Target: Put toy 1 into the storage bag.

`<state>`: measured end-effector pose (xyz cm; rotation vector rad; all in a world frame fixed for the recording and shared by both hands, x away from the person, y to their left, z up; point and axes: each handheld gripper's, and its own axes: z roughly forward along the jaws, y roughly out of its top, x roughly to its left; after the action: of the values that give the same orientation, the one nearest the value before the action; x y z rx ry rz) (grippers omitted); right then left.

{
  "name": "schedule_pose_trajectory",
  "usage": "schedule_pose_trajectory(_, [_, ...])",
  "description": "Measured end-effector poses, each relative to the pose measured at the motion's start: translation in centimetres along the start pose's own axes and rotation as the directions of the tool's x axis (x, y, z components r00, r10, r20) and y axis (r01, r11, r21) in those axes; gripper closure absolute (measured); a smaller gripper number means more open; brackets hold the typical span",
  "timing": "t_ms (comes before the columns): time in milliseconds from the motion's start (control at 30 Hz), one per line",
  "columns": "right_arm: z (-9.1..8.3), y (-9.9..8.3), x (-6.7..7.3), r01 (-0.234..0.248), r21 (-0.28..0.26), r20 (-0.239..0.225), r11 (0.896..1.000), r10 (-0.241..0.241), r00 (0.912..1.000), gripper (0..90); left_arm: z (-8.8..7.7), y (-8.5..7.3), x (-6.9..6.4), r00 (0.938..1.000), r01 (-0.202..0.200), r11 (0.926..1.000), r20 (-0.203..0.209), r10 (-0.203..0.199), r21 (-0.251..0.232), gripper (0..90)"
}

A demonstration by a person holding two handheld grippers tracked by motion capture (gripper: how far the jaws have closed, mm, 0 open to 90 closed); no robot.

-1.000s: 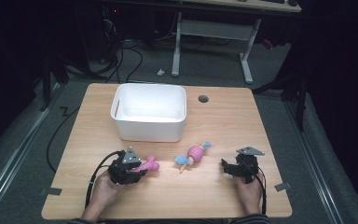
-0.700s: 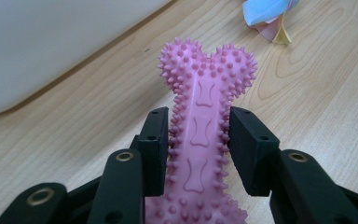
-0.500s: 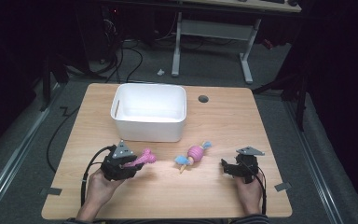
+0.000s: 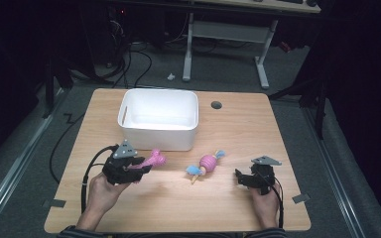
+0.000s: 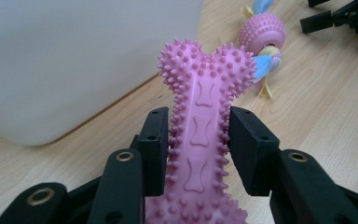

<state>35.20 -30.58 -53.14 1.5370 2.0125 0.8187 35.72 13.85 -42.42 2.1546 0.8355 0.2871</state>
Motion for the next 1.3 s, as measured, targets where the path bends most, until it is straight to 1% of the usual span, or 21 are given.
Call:
schedule_pose_trajectory(67, [0.0, 0.0, 0.0, 0.0, 0.0, 0.0, 1.0, 0.0, 1.0, 16.1, -0.2, 0.2, 0.1, 1.0, 0.006, 1.0, 0.004, -0.006, -0.006, 59.3])
schedule_pose_trajectory(100, [0.0, 0.0, 0.0, 0.0, 0.0, 0.0, 1.0, 0.0, 1.0, 16.1, -0.7, 0.7, 0.2, 0.9998, 0.012, 0.9998, 0.017, -0.012, -0.017, 59.3])
schedule_pose_trajectory(167, [0.0, 0.0, 0.0, 0.0, 0.0, 0.0, 1.0, 0.0, 1.0, 16.1, -0.9, 0.9, 0.2, 0.9999, 0.007, 0.9998, 0.014, -0.007, -0.019, 59.3])
schedule_pose_trajectory(200, [0.0, 0.0, 0.0, 0.001, 0.0, 0.0, 1.0, -0.001, 1.0, 16.1, -1.3, 1.4, 0.3, 1.0, 0.0, 0.9997, 0.008, 0.0, -0.024, 59.3])
schedule_pose_trajectory(267, [0.0, 0.0, 0.0, 0.001, 0.0, 0.0, 1.0, -0.001, 1.0, 16.1, -1.4, 1.6, 0.3, 0.9999, 0.004, 0.9996, 0.011, -0.004, -0.029, 59.2])
schedule_pose_trajectory(333, [0.0, 0.0, 0.0, 0.001, 0.0, 0.0, 1.0, -0.001, 1.0, 16.1, -1.8, 2.3, 0.7, 0.9999, 0.011, 0.9991, 0.009, -0.01, -0.041, 59.3])
schedule_pose_trajectory(367, [0.0, 0.0, 0.0, 0.001, 0.0, 0.0, 1.0, -0.001, 1.0, 16.1, -1.8, 2.3, 0.7, 0.9999, 0.011, 0.9991, 0.009, -0.01, -0.041, 59.3])
schedule_pose_trajectory(400, [0.0, 0.0, 0.0, 0.001, 0.0, 0.0, 1.0, -0.001, 1.0, 16.1, -2.0, 2.7, 0.9, 0.9996, 0.023, 0.9985, 0.015, -0.022, -0.05, 59.3])
schedule_pose_trajectory(433, [0.0, 0.0, 0.0, 0.001, 0.0, 0.0, 1.0, -0.001, 1.0, 16.1, -2.0, 2.7, 0.9, 0.9996, 0.023, 0.9985, 0.015, -0.022, -0.05, 59.2])
schedule_pose_trajectory(567, [0.0, 0.0, 0.0, 0.002, -0.001, 0.0, 1.0, -0.002, 1.0, 16.1, -2.4, 3.5, 1.2, 0.9997, 0.018, 0.9983, 0.014, -0.018, -0.056, 59.2])
schedule_pose_trajectory(600, [0.0, 0.0, 0.0, 0.002, -0.001, 0.0, 1.0, -0.002, 1.0, 16.1, -2.7, 4.0, 1.5, 0.9997, 0.023, 0.9974, 0.014, -0.022, -0.068, 59.3])
schedule_pose_trajectory(633, [0.0, 0.0, 0.0, 0.002, -0.001, 0.0, 1.0, -0.002, 1.0, 16.1, -2.7, 4.0, 1.5, 0.9997, 0.023, 0.9974, 0.014, -0.022, -0.068, 59.3])
schedule_pose_trajectory(733, [0.0, 0.0, 0.0, 0.002, -0.001, 0.0, 1.0, -0.002, 1.0, 16.1, -3.1, 5.0, 2.0, 0.9999, 0.015, 0.9972, 0.006, -0.014, -0.073, 59.5])
schedule_pose_trajectory(767, [0.0, 0.0, 0.0, 0.002, -0.001, 0.0, 1.0, -0.002, 1.0, 16.1, -3.1, 5.0, 2.0, 0.9999, 0.015, 0.9972, 0.006, -0.014, -0.073, 59.5])
schedule_pose_trajectory(867, [0.0, 0.0, 0.0, 0.003, 0.0, -0.001, 1.0, -0.003, 1.0, 16.1, -3.1, 5.9, 2.4, 1.0, 0.0, 0.9976, -0.009, 0.0, -0.069, 59.5])
schedule_pose_trajectory(967, [0.0, 0.0, 0.0, 0.003, 0.0, -0.001, 1.0, -0.003, 1.0, 16.1, -3.0, 6.4, 2.6, 1.0, 0.007, 0.9973, -0.003, -0.008, -0.073, 59.5])
schedule_pose_trajectory(1000, [0.0, 0.0, 0.0, 0.004, -0.001, -0.001, 1.0, -0.004, 1.0, 16.1, -2.9, 6.8, 2.7, 0.9999, 0.013, 0.9973, 0.0, -0.013, -0.073, 59.5])
schedule_pose_trajectory(1033, [0.0, 0.0, 0.0, 0.004, -0.001, -0.001, 1.0, -0.004, 1.0, 16.1, -2.9, 6.8, 2.7, 0.9999, 0.013, 0.9973, 0.0, -0.013, -0.073, 59.5])
schedule_pose_trajectory(1133, [0.0, 0.0, 0.0, 0.003, 0.0, -0.002, 1.0, -0.003, 1.0, 16.1, -2.6, 7.7, 2.9, 1.0, 0.006, 0.9976, -0.003, -0.006, -0.068, 59.5])
schedule_pose_trajectory(1233, [0.0, 0.0, 0.0, 0.005, -0.001, -0.002, 1.0, -0.005, 1.0, 16.1, -2.5, 8.1, 3.1, 1.0, 0.003, 0.9978, -0.006, -0.004, -0.066, 59.4])
schedule_pose_trajectory(1300, [0.0, 0.0, 0.0, 0.005, -0.001, -0.002, 1.0, -0.005, 1.0, 16.1, -2.3, 8.6, 3.4, 0.9999, 0.013, 0.9973, -0.004, -0.014, -0.072, 59.3])
